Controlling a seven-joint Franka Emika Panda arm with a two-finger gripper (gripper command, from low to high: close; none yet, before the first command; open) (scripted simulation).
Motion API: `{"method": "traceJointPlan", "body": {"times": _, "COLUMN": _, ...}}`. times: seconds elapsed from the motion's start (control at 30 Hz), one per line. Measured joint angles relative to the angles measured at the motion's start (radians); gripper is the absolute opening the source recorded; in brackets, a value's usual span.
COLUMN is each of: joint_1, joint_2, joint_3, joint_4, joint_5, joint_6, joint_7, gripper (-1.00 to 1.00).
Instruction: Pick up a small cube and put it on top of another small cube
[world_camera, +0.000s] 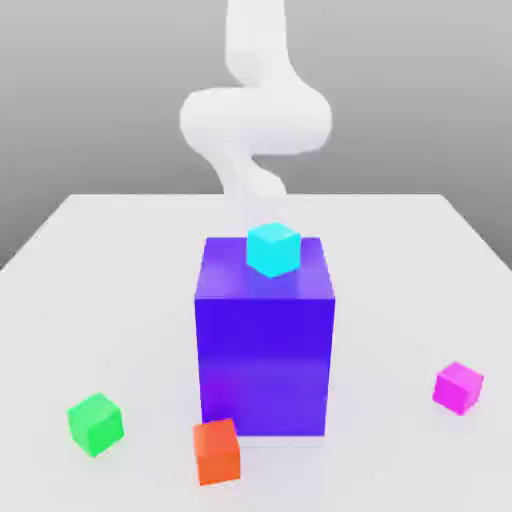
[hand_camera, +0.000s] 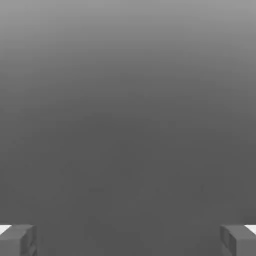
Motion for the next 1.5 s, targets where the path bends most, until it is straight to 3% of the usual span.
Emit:
{"method": "traceJointPlan", "body": {"times": 0.27, "joint_1": 0.123, "joint_2": 0.278, "joint_3": 0.07, "joint_4": -0.087, "joint_5": -0.142, "joint_6": 0.123, "joint_7": -0.319, "gripper": 0.0}}
{"method": "traceJointPlan", "body": {"times": 0.5, "joint_1": 0.23, "joint_2": 0.509, "joint_3": 0.112, "joint_4": -0.162, "joint_5": -0.209, "joint_6": 0.23, "joint_7": -0.626, "gripper": 0.0}}
{"method": "traceJointPlan", "body": {"times": 0.7, "joint_1": 0.332, "joint_2": 0.695, "joint_3": 0.164, "joint_4": -0.229, "joint_5": -0.205, "joint_6": 0.331, "joint_7": -0.933, "gripper": 0.0}}
{"method": "traceJointPlan", "body": {"times": 0.9, "joint_1": 0.375, "joint_2": 0.864, "joint_3": 0.269, "joint_4": -0.299, "joint_5": -0.123, "joint_6": 0.438, "joint_7": -1.294, "gripper": 0.0}}
{"method": "traceJointPlan", "body": {"times": 1.0, "joint_1": 0.392, "joint_2": 0.945, "joint_3": 0.261, "joint_4": -0.294, "joint_5": -0.158, "joint_6": 0.498, "joint_7": -1.308, "gripper": 0.0}}
{"method": "traceJointPlan", "body": {"times": 1.17, "joint_1": 0.473, "joint_2": 1.085, "joint_3": 0.159, "joint_4": -0.264, "joint_5": -0.266, "joint_6": 0.602, "joint_7": -1.232, "gripper": 0.0}}
{"method": "traceJointPlan", "body": {"times": 1.2, "joint_1": 0.486, "joint_2": 1.1, "joint_3": 0.143, "joint_4": -0.26, "joint_5": -0.276, "joint_6": 0.615, "joint_7": -1.224, "gripper": -1.0}}
{"method": "traceJointPlan", "body": {"times": 1.4, "joint_1": 0.493, "joint_2": 1.108, "joint_3": 0.135, "joint_4": -0.259, "joint_5": -0.283, "joint_6": 0.619, "joint_7": -1.219, "gripper": -1.0}}
{"method": "traceJointPlan", "body": {"times": 1.5, "joint_1": 0.456, "joint_2": 1.055, "joint_3": 0.181, "joint_4": -0.27, "joint_5": -0.242, "joint_6": 0.58, "joint_7": -1.249, "gripper": -1.0}}
